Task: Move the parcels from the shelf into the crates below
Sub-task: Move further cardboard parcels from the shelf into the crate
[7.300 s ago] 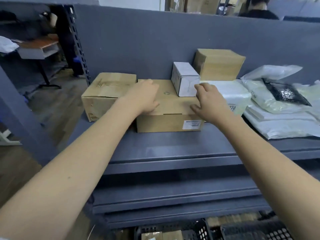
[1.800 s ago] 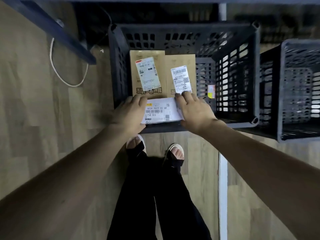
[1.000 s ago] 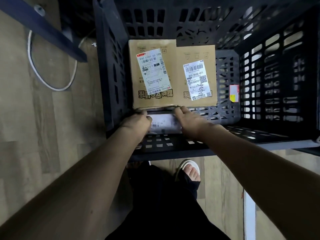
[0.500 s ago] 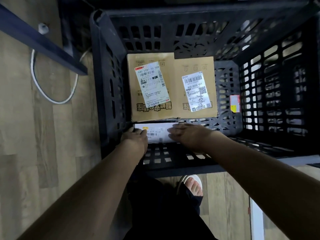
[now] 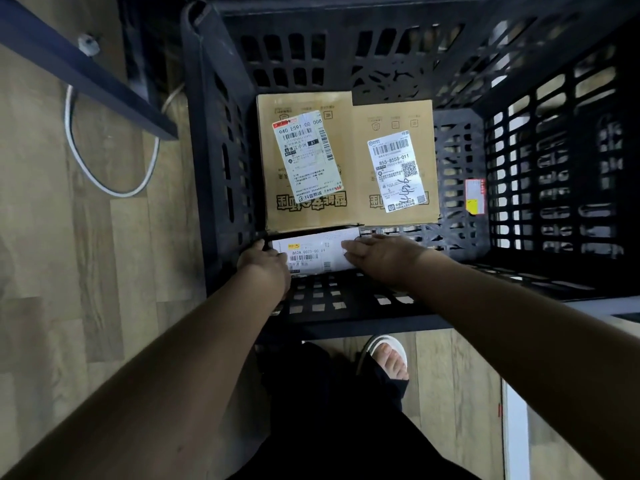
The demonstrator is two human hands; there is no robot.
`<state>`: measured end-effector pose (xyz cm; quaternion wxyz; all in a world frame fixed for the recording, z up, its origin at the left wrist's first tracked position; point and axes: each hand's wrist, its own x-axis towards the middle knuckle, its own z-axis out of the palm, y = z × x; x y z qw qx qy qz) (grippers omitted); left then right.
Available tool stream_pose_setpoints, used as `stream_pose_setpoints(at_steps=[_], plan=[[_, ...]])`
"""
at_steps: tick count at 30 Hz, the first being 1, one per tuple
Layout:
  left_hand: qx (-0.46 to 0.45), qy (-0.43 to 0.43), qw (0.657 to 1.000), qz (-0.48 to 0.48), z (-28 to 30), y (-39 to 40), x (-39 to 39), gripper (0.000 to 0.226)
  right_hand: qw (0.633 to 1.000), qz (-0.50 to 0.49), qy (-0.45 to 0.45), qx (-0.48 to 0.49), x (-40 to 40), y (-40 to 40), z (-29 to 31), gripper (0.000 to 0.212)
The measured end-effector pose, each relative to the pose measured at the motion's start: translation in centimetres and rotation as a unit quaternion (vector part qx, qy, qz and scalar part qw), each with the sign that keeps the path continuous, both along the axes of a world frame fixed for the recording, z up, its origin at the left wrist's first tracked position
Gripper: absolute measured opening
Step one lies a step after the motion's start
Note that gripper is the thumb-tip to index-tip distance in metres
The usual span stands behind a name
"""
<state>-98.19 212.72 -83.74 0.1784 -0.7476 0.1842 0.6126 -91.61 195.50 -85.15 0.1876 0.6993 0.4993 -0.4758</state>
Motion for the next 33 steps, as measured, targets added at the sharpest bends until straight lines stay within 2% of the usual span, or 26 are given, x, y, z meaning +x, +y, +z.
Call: stream_pose_setpoints(at_steps=[11, 18, 22, 26, 33], plan=[[0.008, -0.028, 0.999, 0.027, -0.2, -0.1, 0.2, 0.050, 0.999, -0.010, -0.028, -0.017, 0.3, 0.3, 0.8, 0.053], [-0.014, -0.165, 0.984, 0.066, 7.2, -0.2, 1.7, 0.044, 0.995, -0.041, -0.081, -0.037, 0.9, 0.9, 8.2, 0.073], [-0.013, -0.210, 0.973, 0.093, 14.1, -0.8, 2.1, 0.042, 0.991, -0.062, -0.103, -0.057, 1.7, 0.2, 15.8, 0.074], [-0.014, -0.253, 0.958, 0.132, 23.9, -1.3, 2.5, 0.047, 0.986, -0.087, -0.134, -0.047, 2.9, -0.1, 25.6, 0.073], [-0.025, -0.374, 0.909, 0.183, 42.1, -1.6, 3.9, 0.041, 0.960, -0.200, -0.186, 0.059, 4.5, -0.6, 43.6, 0.070]])
